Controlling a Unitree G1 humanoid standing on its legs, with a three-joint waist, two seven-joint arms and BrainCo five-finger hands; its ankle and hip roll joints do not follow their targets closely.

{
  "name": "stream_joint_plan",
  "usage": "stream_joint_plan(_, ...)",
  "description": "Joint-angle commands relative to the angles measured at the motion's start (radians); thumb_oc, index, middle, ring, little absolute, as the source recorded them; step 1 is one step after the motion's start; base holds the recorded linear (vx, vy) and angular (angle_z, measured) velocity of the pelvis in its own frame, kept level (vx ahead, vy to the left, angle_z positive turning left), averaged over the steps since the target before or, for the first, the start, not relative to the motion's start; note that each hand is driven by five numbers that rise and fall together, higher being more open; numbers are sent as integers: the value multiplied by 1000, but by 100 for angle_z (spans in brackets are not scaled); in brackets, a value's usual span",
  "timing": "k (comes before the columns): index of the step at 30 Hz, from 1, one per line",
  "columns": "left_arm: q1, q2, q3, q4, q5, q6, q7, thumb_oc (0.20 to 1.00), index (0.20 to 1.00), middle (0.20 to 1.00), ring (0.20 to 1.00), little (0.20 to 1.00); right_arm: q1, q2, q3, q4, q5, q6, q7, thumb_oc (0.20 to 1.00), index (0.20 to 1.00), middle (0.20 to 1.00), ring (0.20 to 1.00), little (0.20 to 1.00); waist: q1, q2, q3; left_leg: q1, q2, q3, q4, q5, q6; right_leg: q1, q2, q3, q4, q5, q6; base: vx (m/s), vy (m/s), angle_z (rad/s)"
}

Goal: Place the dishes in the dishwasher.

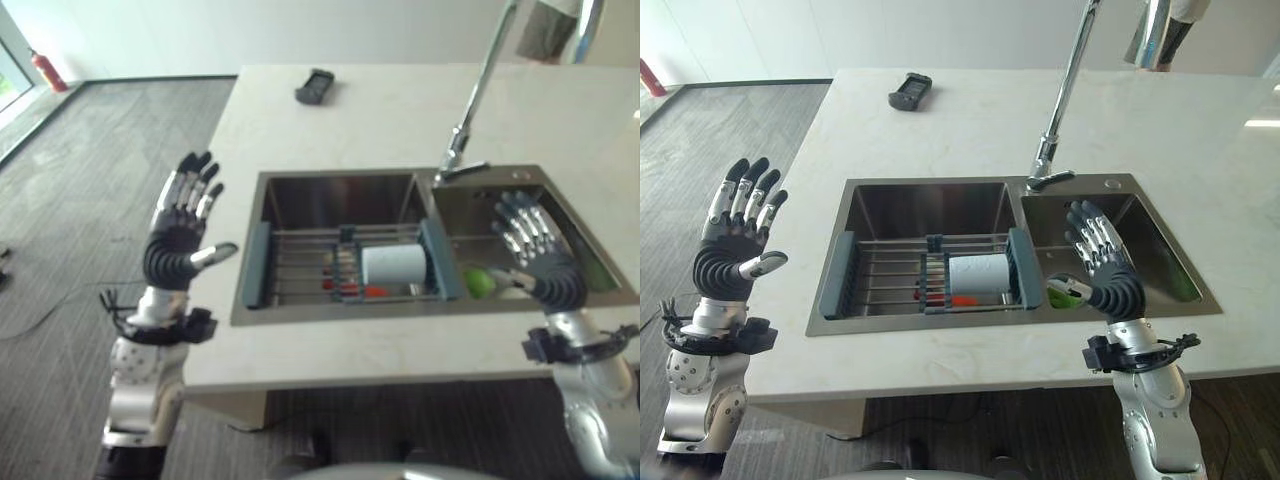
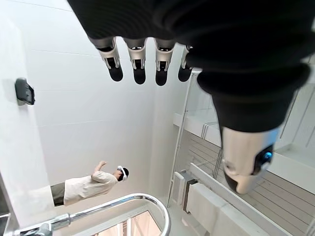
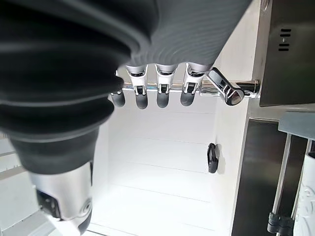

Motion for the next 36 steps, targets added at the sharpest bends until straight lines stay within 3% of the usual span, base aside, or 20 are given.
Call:
stream_joint_plan(1, -18, 11, 20, -54, 32, -59, 9, 1000, 1000, 1000, 1000, 1000, -56, -15, -27, -31, 1, -52, 2, 1000, 1000, 1000, 1000, 1000, 12, 26, -14, 9, 19, -93, 5, -61, -52, 9, 1, -7, 146, -28, 32, 0, 0, 0)
stream_joint_plan(6, -19, 12, 21, -55, 35, -60, 10, 1000, 1000, 1000, 1000, 1000, -56, -16, -27, -32, 2, -52, 2, 1000, 1000, 1000, 1000, 1000, 11, 26, -14, 10, 19, -92, 5, -62, -52, 8, 0, -9, 142, -29, 32, 11, -85, 0)
stream_joint_plan(7, -104, 89, -19, -64, 305, -142, 131, 1000, 1000, 1000, 1000, 1000, -145, -59, 5, -19, -4, -32, -20, 1000, 1000, 1000, 1000, 1000, -20, 9, -35, 57, 44, -21, 5, -116, -72, 20, -53, -30, -84, 61, 84, 148, -877, -5)
stream_joint_plan(8, -207, 217, -114, 61, 692, 342, 131, 1000, 1000, 1000, 1000, 1000, -168, -107, 5, -29, 5, 38, 21, 1000, 1000, 1000, 1000, 1000, -106, 46, -69, 108, 70, 38, 5, -124, -84, 79, 21, 30, -173, 61, 61, 150, -896, 6)
stream_joint_plan(9, -229, 214, -139, 72, 691, 401, 106, 1000, 1000, 1000, 1000, 1000, -172, -111, 6, -28, 3, 46, 18, 1000, 1000, 1000, 1000, 1000, -110, 50, -70, 113, 71, 41, 5, -126, -85, 82, 25, 36, -173, 59, 60, 95, -480, 13)
stream_joint_plan(13, -299, 215, -212, 123, 712, 477, 73, 1000, 1000, 1000, 1000, 1000, -193, -119, 21, -12, 4, 42, 15, 1000, 1000, 1000, 1000, 1000, -129, 63, -74, 118, 73, 48, 5, -129, -89, 84, 31, 49, -174, 55, 60, -1, -6, -93)
stream_joint_plan(14, -383, 244, -274, 173, 754, 531, 51, 1000, 1000, 1000, 1000, 1000, -210, -133, 35, -11, 14, 51, 20, 1000, 1000, 1000, 1000, 1000, -148, 72, -78, 124, 69, 51, 5, -132, -86, 86, 36, 64, -171, 53, 61, 5, 38, -54)
stream_joint_plan(24, -542, 291, -347, 291, 735, 587, -3, 1000, 1000, 1000, 1000, 1000, -229, -135, 38, 15, 6, 59, 65, 1000, 1000, 1000, 1000, 1000, -192, 97, -95, 138, 62, 84, 5, -144, -83, 82, 33, 91, -167, 54, 69, 13, 48, -4)
stream_joint_plan(36, -408, 267, -310, 240, 847, 645, -142, 1000, 1000, 1000, 1000, 1000, -193, -133, -23, 14, -19, 63, 91, 1000, 1000, 1000, 1000, 1000, -164, 85, -89, 140, 59, 67, 5, -144, -77, 99, 34, 74, -167, 41, 65, -2, 23, -2)
